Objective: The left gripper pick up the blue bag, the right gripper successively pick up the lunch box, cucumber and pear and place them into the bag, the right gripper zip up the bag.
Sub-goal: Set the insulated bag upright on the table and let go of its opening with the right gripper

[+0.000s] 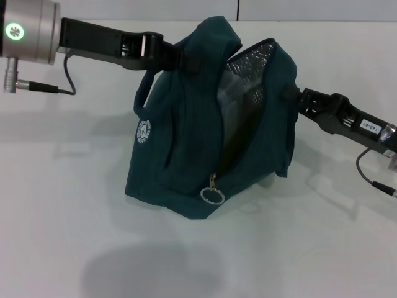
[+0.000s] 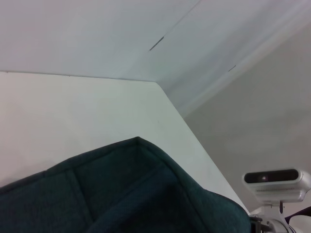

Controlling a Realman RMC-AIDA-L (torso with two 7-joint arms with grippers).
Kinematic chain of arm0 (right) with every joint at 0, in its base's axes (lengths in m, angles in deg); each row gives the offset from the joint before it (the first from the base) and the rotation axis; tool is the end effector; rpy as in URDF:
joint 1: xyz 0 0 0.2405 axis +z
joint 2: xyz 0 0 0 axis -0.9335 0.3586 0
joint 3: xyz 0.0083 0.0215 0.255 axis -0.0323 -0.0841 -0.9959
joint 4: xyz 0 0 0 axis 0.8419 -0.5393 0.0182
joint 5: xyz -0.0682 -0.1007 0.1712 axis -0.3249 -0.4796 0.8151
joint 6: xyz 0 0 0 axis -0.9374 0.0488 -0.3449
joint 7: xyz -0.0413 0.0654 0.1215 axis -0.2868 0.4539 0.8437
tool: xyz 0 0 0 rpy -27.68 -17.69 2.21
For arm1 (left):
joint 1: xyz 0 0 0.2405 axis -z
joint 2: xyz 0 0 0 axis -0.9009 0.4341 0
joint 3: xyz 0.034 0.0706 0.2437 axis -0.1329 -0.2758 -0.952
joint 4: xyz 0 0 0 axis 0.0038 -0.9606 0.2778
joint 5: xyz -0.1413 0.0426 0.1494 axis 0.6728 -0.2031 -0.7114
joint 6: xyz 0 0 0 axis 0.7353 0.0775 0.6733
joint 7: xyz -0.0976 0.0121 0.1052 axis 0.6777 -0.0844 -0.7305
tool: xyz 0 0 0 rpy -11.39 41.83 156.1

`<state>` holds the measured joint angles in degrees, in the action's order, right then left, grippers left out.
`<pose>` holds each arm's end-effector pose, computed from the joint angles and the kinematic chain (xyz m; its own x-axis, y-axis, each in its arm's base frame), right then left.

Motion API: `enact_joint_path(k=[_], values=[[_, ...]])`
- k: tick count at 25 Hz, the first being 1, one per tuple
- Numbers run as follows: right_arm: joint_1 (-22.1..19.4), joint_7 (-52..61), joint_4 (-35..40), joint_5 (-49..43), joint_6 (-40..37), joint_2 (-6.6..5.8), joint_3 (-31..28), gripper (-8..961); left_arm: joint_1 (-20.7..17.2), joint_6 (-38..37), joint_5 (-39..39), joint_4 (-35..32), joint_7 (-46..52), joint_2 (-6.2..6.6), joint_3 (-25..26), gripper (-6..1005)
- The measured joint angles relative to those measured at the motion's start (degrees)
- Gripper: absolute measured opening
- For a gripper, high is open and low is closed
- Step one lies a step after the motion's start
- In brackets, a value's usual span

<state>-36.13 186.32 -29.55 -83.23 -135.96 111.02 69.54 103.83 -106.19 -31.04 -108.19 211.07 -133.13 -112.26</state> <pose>0.2399 0.3350 -0.0418 0.0013 -0.7416 -0.6709 -0.7830 -0.4180 0.4606 -0.1634 0.3708 0.0607 0.4747 0.8151 0.3320 0.8124 -0.5509 0.1911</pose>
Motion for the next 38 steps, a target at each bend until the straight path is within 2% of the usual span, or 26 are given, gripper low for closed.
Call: enact_joint_path(k=[4, 13, 22, 28, 32, 35, 38], values=[[0.03, -0.02, -0.18, 0.06, 0.36, 0.00, 0.00, 161, -0.08, -0.04, 0.01, -0.01, -0.02, 0.00, 0.00, 45], [-0.49, -3.80, 0.19, 0.47, -1.78, 0.00, -0.51, 96, -0.27, -0.44, 0.01, 0.00, -0.01, -0.37, -0.15, 45], [-2.59, -5.91, 1.89, 1.95, -6.46, -0.98, -2.31, 36, 0.00, -1.37, 0.43, 0.11, 0.43, -1.33, -0.17, 45], [-6.15, -6.12, 3.18, 1.85, -12.05, -2.80, -6.39, 28, 0.70, -1.64, 2.96, 4.59, -0.65, -2.14, -0.69, 45], [-7.73, -6.28, 3.18, 1.70, -12.87, -3.99, -7.32, 27, 1.20, -0.74, 3.20, 7.63, -2.78, -3.18, -0.52, 45], [-8.11, -6.13, 2.96, 1.56, -13.15, -4.31, -7.11, 26, 1.47, -0.06, 3.78, 10.16, -3.54, -3.89, -0.53, 45], [-8.15, -6.10, 2.60, 1.31, -13.10, -4.37, -6.95, 25, 1.71, 0.41, 5.43, 13.10, -4.24, -3.98, -0.75, 45]])
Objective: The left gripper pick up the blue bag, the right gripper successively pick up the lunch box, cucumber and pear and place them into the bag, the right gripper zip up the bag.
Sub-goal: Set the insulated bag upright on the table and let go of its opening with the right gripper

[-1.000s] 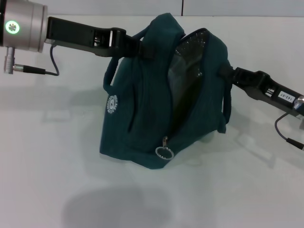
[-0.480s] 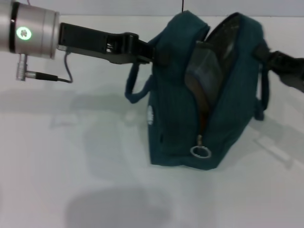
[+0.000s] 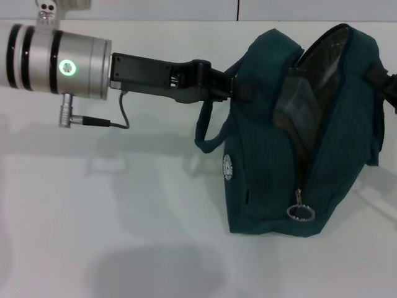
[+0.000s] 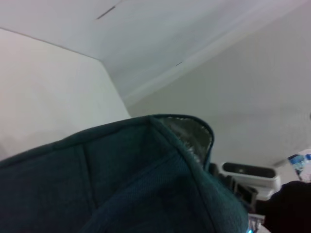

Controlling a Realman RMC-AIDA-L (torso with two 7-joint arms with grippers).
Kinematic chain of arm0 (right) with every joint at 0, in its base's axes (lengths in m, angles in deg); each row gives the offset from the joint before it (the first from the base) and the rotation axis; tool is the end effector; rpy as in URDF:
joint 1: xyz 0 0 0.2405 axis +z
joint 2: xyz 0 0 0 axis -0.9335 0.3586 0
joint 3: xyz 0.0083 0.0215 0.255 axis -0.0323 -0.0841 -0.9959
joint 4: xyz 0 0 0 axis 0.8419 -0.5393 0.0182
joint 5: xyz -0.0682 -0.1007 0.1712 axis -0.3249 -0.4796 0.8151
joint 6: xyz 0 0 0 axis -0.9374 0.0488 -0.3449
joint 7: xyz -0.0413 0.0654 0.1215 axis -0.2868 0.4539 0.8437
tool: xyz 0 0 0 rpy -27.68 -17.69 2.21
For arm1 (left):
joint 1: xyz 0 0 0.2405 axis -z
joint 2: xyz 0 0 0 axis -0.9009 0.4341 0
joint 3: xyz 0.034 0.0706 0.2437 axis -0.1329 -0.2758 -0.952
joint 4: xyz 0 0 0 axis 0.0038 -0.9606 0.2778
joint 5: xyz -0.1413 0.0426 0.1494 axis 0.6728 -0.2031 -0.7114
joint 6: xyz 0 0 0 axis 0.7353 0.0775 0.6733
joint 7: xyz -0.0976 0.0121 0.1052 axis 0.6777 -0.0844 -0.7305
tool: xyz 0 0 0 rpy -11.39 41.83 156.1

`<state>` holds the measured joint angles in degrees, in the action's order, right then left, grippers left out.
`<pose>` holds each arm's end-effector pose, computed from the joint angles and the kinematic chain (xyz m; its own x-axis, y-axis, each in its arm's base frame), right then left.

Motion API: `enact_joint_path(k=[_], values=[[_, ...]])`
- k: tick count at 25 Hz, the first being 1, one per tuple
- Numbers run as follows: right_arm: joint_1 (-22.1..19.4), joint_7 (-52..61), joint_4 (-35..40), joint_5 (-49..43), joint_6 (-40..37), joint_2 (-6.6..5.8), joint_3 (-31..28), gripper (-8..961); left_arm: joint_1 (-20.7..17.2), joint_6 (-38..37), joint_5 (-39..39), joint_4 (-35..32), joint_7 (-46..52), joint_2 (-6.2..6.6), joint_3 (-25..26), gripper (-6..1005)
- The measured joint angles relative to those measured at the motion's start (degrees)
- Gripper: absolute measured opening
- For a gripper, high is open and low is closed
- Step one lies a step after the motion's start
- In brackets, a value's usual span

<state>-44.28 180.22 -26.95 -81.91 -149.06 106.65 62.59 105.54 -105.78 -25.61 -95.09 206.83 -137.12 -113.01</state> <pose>0.2717 0.3070 0.0225 -0.0029 -0.5812 -0.8138 -0.7111 -0.5709 0.4103 -0.1555 0.3558 0.0062 0.3864 0.8770 0.2858 0.7693 -0.4773 0.4246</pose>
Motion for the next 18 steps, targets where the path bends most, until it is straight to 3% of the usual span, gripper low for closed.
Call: enact_joint_path(k=[9, 12, 18], values=[[-0.19, 0.23, -0.07, -2.28, -0.20, -0.14, -0.06, 24, -0.09, 2.42, 0.13, 3.16, -1.33, 0.13, -0.12, 45], [-0.62, -0.18, 0.28, -2.81, -1.58, -0.76, -0.16, 65, -0.28, 2.47, 0.09, 3.17, -1.30, 0.19, -0.12, 45], [-2.43, -1.91, 0.40, -2.62, -2.08, -0.88, -0.42, 148, -0.46, 2.74, -0.18, 3.23, -1.33, 0.12, -0.12, 46]])
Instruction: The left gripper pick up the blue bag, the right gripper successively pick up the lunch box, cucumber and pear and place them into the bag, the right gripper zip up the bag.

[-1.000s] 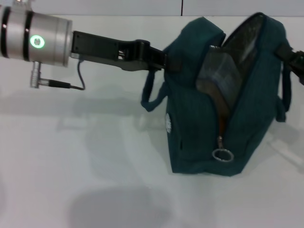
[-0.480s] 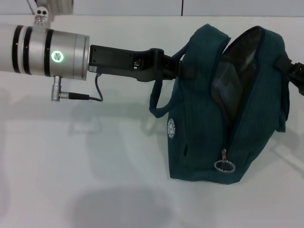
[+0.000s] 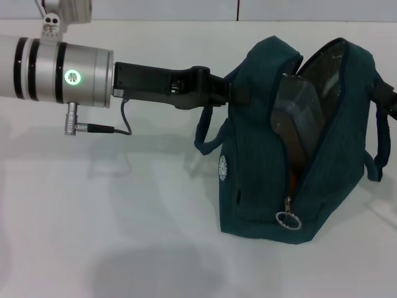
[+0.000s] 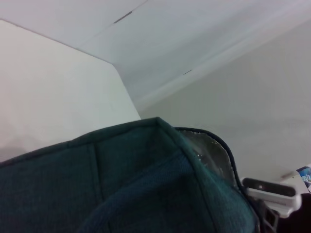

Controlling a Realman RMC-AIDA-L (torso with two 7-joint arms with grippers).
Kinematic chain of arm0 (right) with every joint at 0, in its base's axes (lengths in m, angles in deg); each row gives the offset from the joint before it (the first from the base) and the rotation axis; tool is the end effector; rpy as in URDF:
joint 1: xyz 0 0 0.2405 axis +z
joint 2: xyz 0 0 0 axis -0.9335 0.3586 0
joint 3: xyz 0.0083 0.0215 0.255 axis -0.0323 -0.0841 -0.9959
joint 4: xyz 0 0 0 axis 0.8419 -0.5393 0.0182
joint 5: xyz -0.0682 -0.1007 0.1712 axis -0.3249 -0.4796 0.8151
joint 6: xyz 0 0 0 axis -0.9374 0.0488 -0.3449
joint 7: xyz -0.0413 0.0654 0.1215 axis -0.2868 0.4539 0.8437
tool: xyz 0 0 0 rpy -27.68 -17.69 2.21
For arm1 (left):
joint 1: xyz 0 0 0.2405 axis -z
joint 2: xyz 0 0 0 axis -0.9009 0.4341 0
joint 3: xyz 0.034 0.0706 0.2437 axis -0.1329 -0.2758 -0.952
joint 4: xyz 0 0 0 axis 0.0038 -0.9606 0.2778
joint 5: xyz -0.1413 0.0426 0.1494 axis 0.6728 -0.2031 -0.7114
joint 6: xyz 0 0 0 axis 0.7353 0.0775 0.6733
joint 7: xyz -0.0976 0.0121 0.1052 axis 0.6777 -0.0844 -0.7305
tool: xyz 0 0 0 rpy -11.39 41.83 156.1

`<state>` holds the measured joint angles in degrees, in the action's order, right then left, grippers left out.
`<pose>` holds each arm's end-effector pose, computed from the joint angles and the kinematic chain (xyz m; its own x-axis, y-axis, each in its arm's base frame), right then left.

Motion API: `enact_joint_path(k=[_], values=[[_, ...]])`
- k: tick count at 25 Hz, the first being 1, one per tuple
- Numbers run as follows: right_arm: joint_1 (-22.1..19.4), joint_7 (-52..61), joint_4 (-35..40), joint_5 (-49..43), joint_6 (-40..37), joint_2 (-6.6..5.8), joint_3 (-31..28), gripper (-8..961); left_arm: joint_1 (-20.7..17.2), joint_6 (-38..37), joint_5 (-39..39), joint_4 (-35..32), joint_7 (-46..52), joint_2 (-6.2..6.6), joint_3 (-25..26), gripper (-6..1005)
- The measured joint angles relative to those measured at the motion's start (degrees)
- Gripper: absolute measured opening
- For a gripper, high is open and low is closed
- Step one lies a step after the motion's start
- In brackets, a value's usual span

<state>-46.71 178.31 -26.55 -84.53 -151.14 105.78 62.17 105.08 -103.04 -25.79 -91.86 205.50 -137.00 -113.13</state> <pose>0.2833 0.2911 0.0261 0.0396 -0.5799 -0.8137 -0.7151 -0.5852 0.3823 -0.1667 0.3569 -0.0023 0.3451 0.8916 0.2932 0.7931 -0.4441 0.4168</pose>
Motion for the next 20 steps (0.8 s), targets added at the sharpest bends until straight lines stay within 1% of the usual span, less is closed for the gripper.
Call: enact_joint_path(k=[2, 8, 13, 16, 20], values=[[-0.66, -1.21, 0.04, 0.10, -1.37, -0.29, -0.02, 176, -0.03, 0.04, -0.31, 0.01, 0.00, -0.01, 0.00, 46], [-3.07, -5.19, 0.16, 0.23, -3.88, -0.75, -0.12, 368, -0.03, 0.35, -1.06, 0.02, -0.02, -0.01, 0.01, 46], [-5.36, -15.09, 0.24, -0.26, -10.71, -0.92, 0.03, 517, -0.03, 0.60, -1.18, 0.02, -0.05, -0.01, 0.00, 46], [-6.07, -22.13, 0.29, -3.33, -13.93, -0.94, 0.39, 606, -0.02, 0.70, -1.37, 0.02, -0.05, -0.01, 0.01, 46], [-6.31, -31.99, 0.36, -11.69, -16.47, -0.14, 0.41, 742, 0.12, 0.76, -2.12, 0.02, -0.05, -0.08, 0.01, 46]])
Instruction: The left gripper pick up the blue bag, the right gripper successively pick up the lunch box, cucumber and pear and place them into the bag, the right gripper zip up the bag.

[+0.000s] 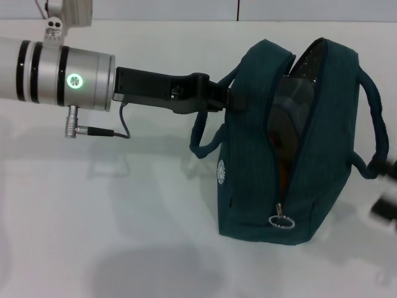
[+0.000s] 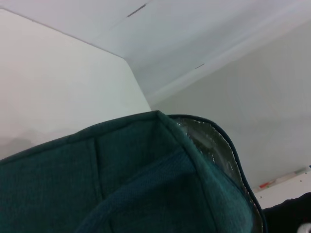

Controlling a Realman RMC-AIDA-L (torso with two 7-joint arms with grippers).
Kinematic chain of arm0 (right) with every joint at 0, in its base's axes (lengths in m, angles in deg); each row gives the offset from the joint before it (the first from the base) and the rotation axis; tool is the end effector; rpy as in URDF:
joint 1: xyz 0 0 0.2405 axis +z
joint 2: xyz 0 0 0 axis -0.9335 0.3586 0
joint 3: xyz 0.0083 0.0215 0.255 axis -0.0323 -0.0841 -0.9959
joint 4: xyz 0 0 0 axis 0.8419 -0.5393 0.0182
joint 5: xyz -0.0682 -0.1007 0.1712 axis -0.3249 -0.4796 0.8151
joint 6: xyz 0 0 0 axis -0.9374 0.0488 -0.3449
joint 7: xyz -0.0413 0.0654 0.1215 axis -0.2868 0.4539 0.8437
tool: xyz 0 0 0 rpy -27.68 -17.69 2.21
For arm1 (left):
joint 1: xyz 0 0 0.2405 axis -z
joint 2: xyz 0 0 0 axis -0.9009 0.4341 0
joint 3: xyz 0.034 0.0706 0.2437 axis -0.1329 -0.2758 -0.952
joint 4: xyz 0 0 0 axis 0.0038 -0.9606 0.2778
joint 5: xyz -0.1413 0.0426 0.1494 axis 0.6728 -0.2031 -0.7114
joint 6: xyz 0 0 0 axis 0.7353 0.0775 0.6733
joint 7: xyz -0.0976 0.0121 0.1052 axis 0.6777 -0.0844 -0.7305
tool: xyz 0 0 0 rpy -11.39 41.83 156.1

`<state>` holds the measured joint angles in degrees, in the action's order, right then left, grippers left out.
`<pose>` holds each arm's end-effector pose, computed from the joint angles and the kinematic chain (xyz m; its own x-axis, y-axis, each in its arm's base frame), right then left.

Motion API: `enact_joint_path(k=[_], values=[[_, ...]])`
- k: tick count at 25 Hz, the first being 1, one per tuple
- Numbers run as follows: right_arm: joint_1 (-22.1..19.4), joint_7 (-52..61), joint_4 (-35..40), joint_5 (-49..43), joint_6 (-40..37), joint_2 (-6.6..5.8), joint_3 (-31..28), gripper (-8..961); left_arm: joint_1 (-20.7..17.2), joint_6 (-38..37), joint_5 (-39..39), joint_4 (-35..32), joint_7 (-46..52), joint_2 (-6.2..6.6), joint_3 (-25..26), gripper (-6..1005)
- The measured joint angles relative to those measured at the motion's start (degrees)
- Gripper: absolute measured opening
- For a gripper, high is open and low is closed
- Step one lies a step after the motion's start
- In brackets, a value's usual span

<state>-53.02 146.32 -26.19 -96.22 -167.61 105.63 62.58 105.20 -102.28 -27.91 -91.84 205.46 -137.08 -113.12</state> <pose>0.2876 0.2158 0.0212 0.3991 -0.2853 -0.8714 -0.4304 -0.8975 0.0967 -0.1707 0.3574 -0.0056 0.3512 0.8939 0.2784 0.8104 -0.4392 0.3877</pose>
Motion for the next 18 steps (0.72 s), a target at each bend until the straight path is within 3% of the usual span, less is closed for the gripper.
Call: enact_joint_path(k=[7, 18], values=[[-1.45, -13.76, -0.59, -10.38, -0.97, 2.49, 0.03, 780, 0.11, 0.52, -0.11, 0.61, 0.06, -0.01, 0.00, 46], [-1.96, -15.67, -0.91, -11.72, 10.19, 4.04, -0.01, 780, 0.39, 0.56, -0.42, 0.70, 0.09, -0.01, -0.01, 46]])
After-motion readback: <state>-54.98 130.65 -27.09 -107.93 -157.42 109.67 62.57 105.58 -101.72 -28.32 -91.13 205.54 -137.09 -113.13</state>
